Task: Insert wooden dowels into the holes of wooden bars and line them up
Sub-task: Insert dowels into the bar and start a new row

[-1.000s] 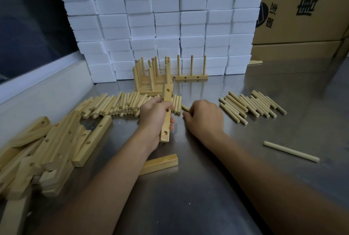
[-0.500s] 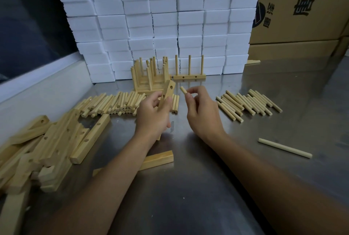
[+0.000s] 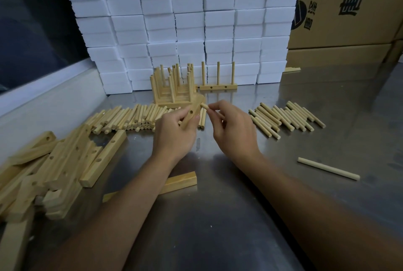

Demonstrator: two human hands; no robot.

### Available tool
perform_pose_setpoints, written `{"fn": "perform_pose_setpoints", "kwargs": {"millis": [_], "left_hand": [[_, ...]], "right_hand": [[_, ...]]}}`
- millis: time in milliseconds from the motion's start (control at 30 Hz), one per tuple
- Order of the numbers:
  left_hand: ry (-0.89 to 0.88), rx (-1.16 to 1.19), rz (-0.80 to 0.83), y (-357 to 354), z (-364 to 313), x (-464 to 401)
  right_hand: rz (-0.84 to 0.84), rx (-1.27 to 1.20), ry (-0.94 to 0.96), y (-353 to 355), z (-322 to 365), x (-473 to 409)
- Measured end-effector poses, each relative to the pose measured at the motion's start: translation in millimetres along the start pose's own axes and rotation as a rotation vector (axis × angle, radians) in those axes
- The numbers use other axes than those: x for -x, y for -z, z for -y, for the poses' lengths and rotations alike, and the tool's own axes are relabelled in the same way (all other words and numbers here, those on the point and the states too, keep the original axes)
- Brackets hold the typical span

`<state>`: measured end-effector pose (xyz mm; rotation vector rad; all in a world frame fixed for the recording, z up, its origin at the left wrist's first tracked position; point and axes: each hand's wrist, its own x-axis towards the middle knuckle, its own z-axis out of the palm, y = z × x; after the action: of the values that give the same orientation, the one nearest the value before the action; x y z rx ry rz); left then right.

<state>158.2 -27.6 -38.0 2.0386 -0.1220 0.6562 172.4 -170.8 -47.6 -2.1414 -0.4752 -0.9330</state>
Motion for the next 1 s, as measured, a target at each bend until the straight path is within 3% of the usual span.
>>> {"fn": "perform_pose_setpoints", "kwargs": {"millis": [133, 300, 533, 667, 800, 900, 1000], "left_hand": [[-0.094, -0.169, 0.024, 0.7, -1.7, 2.4], [-0.127, -0.18, 0.049, -0.4, -5.1, 4.0], [-0.176, -0.19, 0.066, -0.4, -8.5, 7.0], [-0.108, -0.11, 0.103, -0.3, -5.1, 4.4], [0.084, 0.052, 0.09, 1.6, -8.7, 1.5], [0.243, 0.218, 0.109, 2.9, -11.8, 1.3], [0.331, 0.346, 0.171, 2.7, -14.0, 1.3]], "right_hand": [[-0.042, 0.119, 0.034, 1.2, 0.1, 0.6], [-0.104, 0.149, 0.062, 0.8, 3.1, 3.1], [-0.063, -0.003, -0.039, -0.6, -4.0, 0.8], [-0.03, -0.239, -0.205, 4.0, -4.3, -4.8], [-0.008, -0.622, -0.46, 11.4, 0.8, -18.3], [-0.004, -0.786, -0.481, 16.5, 5.6, -25.2], [-0.028, -0.792, -0.459, 15.7, 8.0, -23.5]]}}
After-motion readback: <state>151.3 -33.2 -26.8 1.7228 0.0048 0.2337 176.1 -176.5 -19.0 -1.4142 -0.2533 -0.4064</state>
